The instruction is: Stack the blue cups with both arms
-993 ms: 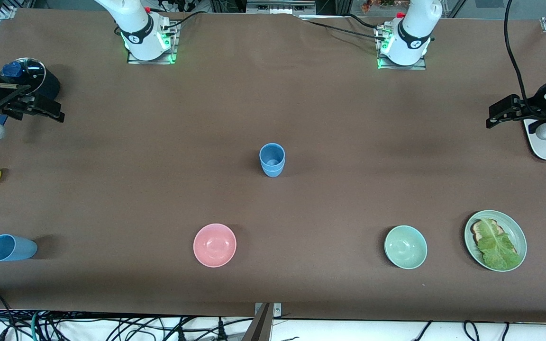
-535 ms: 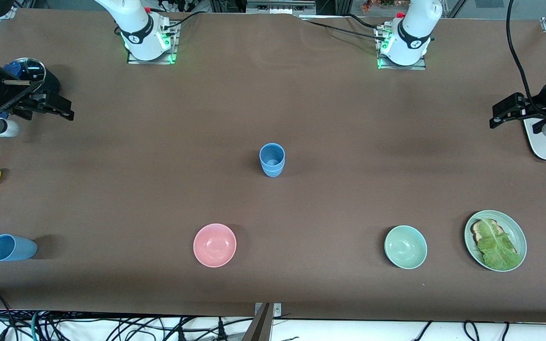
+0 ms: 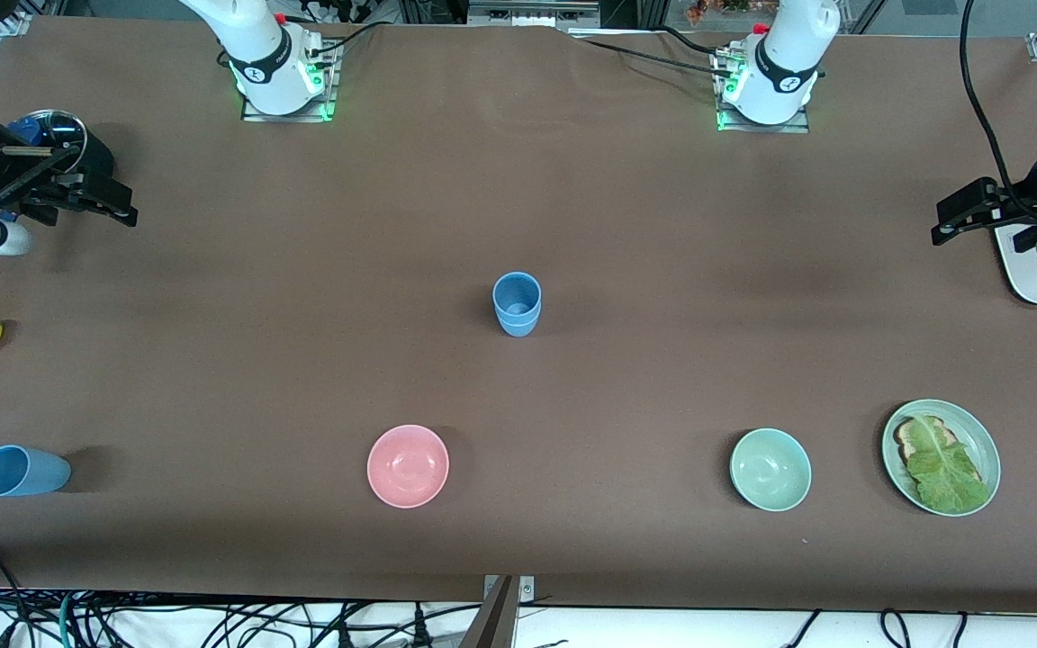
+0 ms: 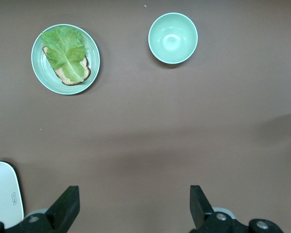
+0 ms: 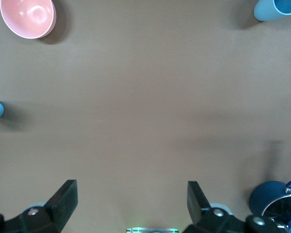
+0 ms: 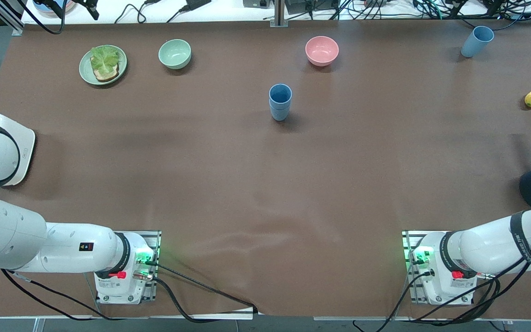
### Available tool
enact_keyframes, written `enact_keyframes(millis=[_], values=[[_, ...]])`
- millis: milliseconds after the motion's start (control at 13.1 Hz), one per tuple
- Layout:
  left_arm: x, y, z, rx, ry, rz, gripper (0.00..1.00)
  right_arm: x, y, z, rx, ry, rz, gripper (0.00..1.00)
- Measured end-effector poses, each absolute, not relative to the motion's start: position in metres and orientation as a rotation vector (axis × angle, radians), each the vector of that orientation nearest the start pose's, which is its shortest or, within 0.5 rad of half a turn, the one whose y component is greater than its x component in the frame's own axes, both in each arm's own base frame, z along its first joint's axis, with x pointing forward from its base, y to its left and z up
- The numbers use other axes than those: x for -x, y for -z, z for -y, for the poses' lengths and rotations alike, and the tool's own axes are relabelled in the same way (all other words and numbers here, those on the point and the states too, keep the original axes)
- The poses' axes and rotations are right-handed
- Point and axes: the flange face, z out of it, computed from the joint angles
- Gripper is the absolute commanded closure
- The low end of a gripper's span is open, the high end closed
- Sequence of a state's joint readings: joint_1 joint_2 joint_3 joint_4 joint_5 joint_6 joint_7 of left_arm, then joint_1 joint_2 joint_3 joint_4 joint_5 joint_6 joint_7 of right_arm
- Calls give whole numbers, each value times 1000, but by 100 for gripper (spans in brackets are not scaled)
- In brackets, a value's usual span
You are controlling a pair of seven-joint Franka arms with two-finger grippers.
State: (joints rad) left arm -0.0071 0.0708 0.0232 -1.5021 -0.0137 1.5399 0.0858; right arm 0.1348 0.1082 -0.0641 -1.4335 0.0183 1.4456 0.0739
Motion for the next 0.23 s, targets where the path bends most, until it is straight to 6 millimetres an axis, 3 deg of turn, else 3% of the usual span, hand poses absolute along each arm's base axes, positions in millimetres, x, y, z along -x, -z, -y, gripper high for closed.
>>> enact_keyframes(millis=[229], values=[[-573, -614, -5, 3153, -51, -108, 0, -573, -618, -45, 3134, -149, -3, 0]])
